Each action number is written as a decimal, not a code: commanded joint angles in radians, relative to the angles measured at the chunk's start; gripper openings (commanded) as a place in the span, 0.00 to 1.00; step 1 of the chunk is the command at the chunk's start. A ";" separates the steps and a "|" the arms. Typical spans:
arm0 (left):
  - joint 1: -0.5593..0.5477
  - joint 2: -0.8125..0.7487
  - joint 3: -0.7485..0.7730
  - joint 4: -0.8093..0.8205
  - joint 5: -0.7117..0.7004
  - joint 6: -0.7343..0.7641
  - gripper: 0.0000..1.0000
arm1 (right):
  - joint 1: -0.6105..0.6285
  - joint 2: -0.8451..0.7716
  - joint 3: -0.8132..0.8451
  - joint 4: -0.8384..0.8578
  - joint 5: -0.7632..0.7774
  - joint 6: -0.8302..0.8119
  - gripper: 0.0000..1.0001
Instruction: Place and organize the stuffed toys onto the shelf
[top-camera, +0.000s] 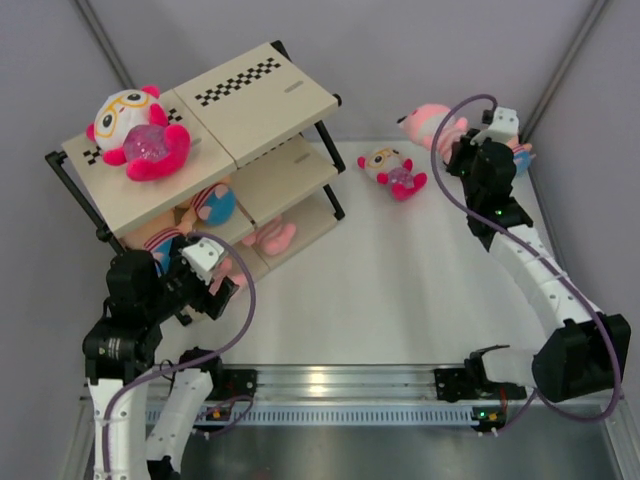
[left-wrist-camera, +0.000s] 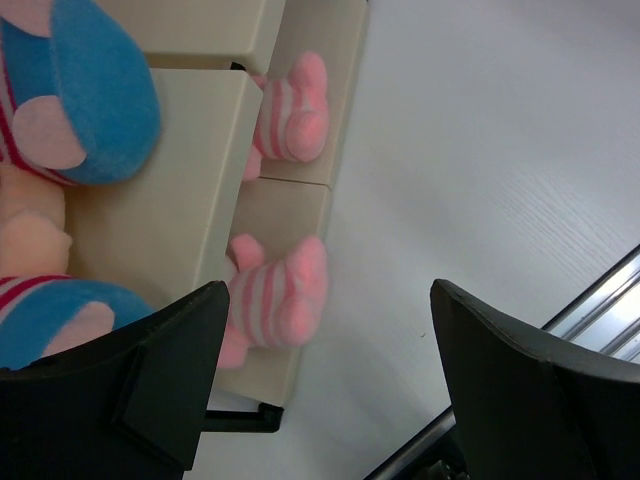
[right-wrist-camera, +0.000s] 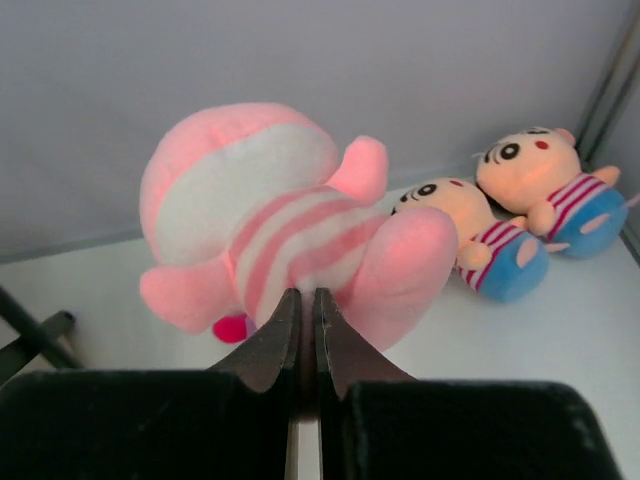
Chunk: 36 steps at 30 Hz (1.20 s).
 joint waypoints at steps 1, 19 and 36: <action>-0.002 -0.034 -0.005 -0.023 -0.059 0.021 0.88 | 0.096 -0.055 -0.023 -0.028 0.041 -0.099 0.00; 0.029 -0.209 -0.131 -0.031 -0.189 0.033 0.94 | 0.513 -0.129 -0.400 0.266 0.059 0.170 0.00; 0.066 -0.188 -0.079 -0.066 -0.139 0.033 0.94 | 0.541 0.305 -0.255 0.587 -0.027 0.214 0.00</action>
